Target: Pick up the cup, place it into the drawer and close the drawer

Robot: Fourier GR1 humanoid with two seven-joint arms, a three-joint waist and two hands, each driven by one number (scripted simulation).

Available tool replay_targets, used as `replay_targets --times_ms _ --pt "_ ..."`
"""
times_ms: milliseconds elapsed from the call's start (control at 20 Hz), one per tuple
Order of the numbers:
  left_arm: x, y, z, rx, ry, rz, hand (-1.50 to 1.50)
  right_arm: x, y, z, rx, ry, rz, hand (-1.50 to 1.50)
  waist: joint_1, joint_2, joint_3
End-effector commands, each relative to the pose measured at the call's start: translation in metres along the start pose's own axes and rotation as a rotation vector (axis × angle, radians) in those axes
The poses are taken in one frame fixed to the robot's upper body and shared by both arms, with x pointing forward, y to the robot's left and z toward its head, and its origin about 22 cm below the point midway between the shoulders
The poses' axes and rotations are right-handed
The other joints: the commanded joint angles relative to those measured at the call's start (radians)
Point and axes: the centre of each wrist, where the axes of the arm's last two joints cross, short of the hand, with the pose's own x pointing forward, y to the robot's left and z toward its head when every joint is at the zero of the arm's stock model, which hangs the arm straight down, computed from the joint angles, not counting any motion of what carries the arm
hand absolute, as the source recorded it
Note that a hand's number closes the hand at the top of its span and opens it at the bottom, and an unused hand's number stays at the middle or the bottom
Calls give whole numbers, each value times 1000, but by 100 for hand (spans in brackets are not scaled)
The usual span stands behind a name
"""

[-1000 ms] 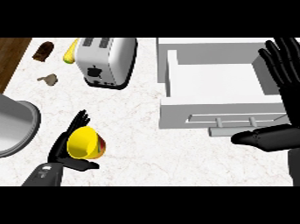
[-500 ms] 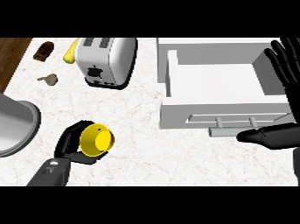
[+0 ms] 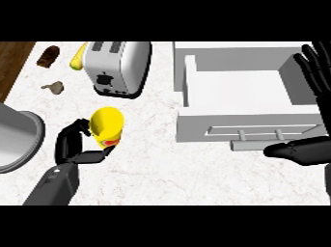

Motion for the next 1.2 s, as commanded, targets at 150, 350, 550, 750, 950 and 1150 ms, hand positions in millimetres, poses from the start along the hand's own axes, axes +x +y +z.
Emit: replay_targets --times_ms 150,350,550,750,950,1150 --pt "16 -15 -42 -73 -183 115 150 -13 1 12 -12 19 6 -150 12 -7 3" --pt "49 -68 -107 -155 -208 114 150 -20 -6 17 5 31 29 -150 13 -10 4" --pt "71 -106 -121 -229 -229 132 150 -3 -7 9 -15 30 43 -150 25 -14 4" --pt "116 -159 -159 -314 -220 142 150 0 7 2 -34 36 33 -150 26 -18 4" --pt "158 -196 -184 -318 -222 109 150 -5 -4 5 -20 21 34 -150 10 -12 4" --pt "195 -223 -198 -341 -201 71 150 -22 -2 5 -38 17 25 -150 15 -10 4"
